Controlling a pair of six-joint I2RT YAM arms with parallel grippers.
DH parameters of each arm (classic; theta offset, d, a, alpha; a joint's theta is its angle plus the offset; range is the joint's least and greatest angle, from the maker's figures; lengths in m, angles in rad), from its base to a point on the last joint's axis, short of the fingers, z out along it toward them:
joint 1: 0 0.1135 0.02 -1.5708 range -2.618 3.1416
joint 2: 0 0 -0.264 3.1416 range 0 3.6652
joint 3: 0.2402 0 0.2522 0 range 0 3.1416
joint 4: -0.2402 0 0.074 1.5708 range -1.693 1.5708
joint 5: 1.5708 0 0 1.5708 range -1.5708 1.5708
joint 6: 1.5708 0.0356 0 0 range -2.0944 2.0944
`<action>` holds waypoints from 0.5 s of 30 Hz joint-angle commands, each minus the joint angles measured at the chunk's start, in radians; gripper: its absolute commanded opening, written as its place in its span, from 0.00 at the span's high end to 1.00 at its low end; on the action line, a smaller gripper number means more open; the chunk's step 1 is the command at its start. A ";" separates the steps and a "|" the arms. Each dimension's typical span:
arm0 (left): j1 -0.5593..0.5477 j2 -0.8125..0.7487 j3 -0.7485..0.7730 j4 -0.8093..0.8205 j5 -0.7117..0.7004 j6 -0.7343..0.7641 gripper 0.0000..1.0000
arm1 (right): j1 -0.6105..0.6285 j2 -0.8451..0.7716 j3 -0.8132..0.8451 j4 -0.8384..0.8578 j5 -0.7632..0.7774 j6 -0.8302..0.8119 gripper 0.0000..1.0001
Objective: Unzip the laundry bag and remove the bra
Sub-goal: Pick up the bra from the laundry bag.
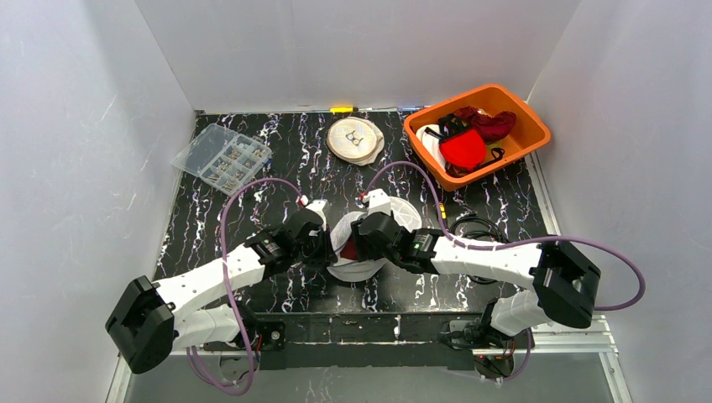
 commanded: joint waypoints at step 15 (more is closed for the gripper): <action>-0.005 -0.011 -0.022 -0.029 -0.058 -0.014 1.00 | 0.000 0.087 -0.013 -0.026 0.004 0.060 0.31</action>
